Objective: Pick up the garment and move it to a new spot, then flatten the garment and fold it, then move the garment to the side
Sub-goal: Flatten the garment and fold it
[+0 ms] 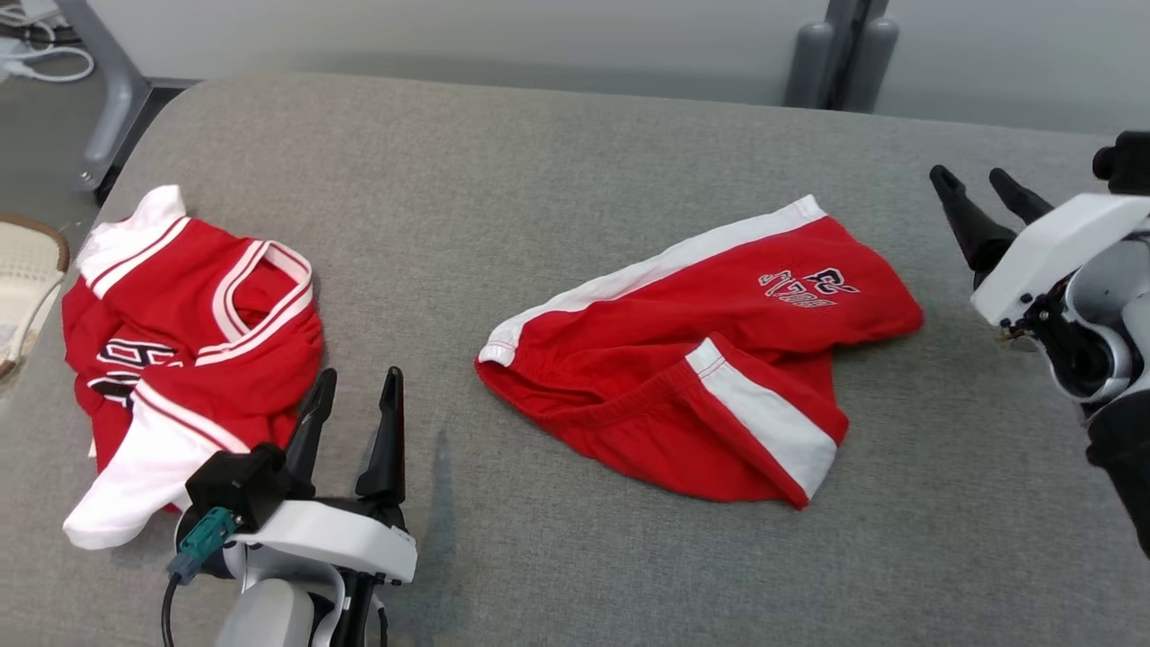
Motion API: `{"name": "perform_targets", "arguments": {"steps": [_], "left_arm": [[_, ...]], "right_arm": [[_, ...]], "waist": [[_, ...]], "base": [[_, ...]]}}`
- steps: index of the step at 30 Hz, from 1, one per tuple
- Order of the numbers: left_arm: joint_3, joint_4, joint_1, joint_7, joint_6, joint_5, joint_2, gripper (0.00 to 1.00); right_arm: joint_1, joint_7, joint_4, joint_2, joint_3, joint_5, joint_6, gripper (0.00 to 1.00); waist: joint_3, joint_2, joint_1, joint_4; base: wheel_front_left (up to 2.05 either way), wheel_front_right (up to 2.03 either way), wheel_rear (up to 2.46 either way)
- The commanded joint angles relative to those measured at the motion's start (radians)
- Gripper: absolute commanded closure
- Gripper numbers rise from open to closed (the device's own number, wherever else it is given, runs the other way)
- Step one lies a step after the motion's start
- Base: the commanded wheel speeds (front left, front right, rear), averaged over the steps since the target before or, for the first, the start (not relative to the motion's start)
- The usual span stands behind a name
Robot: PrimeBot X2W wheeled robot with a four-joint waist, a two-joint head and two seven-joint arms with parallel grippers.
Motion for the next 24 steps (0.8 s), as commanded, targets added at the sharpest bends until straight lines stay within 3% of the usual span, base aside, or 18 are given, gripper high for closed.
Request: {"name": "perform_targets", "arguments": {"steps": [1,11,24], "left_arm": [[-0.007,-0.001,-0.026,0.000,-0.004,-0.008,0.002,0.00],[-0.081,-0.014,-0.068,0.000,0.011,-0.059,-0.001,0.00],[-0.135,-0.034,-0.077,0.000,0.041,-0.111,-0.001,0.00]], "right_arm": [[-0.054,0.061,0.045,-0.012,0.025,0.032,0.002,0.00],[-0.261,0.352,0.241,-0.077,0.130,0.109,0.002,0.00],[-0.341,0.516,0.376,-0.071,0.196,0.136,0.002,0.00]], "waist": [[0.052,0.0000,0.0000,0.060],[0.148,0.0000,0.0000,0.178],[0.198,0.0000,0.0000,0.247]], "base": [[0.00,0.00,0.00],[0.00,0.00,0.00],[0.00,0.00,0.00]]}}
